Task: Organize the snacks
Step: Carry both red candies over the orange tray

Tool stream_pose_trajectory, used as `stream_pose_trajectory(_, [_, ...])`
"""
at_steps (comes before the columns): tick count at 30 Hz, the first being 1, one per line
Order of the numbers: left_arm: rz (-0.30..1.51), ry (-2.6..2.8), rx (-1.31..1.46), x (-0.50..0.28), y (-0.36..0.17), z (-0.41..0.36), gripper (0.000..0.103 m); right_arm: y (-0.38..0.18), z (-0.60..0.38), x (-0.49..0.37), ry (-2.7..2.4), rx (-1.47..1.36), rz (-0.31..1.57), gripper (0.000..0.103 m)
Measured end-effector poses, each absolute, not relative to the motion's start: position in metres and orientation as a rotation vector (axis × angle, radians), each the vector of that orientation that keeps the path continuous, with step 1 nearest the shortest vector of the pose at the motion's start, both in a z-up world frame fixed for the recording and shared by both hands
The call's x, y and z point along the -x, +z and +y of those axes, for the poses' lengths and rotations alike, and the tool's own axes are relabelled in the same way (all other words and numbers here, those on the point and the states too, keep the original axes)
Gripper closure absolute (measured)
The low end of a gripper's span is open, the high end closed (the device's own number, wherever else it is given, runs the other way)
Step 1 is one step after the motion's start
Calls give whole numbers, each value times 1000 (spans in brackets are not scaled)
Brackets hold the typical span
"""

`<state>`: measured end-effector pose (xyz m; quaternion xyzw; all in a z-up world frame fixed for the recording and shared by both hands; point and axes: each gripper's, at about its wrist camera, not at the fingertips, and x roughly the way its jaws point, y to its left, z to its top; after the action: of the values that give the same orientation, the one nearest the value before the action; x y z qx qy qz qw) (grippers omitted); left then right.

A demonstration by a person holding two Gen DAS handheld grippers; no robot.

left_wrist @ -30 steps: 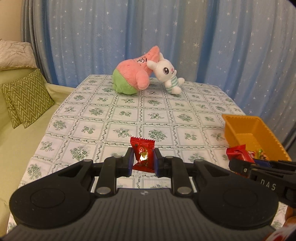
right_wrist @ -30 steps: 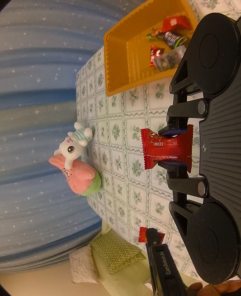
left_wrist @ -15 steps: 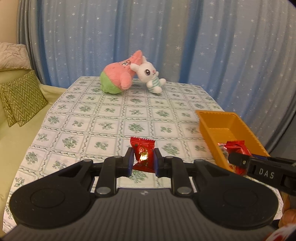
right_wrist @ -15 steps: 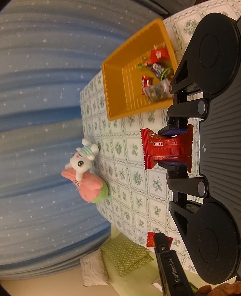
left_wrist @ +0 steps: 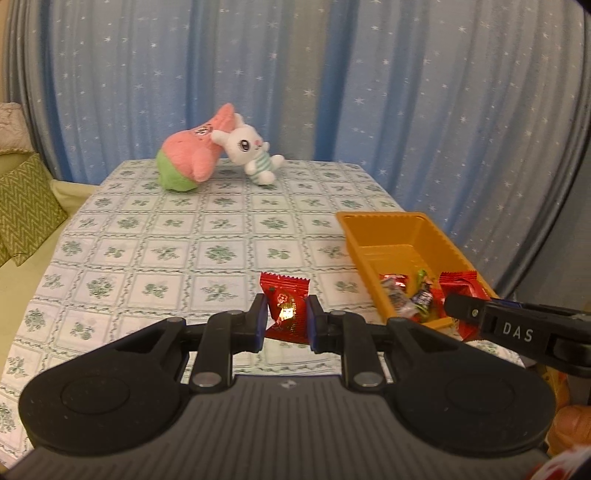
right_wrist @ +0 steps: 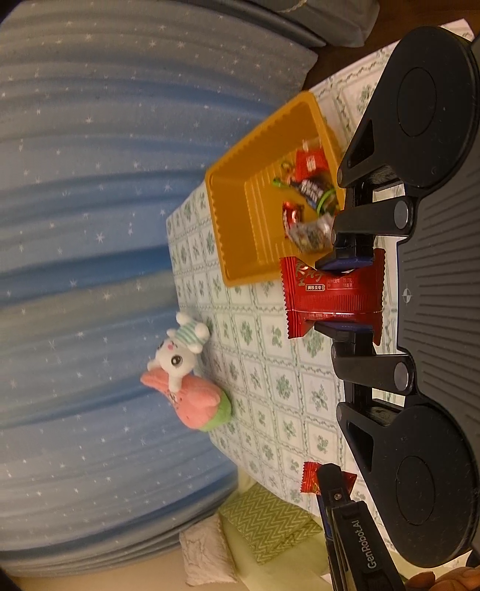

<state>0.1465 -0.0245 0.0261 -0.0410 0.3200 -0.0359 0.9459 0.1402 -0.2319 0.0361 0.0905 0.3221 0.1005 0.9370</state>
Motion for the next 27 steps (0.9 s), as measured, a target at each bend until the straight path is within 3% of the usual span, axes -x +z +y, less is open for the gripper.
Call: stream_pose_trajectory(27, [701,-269,26,-193,15,-130,84,21,-331,-161,60,-241,687,75])
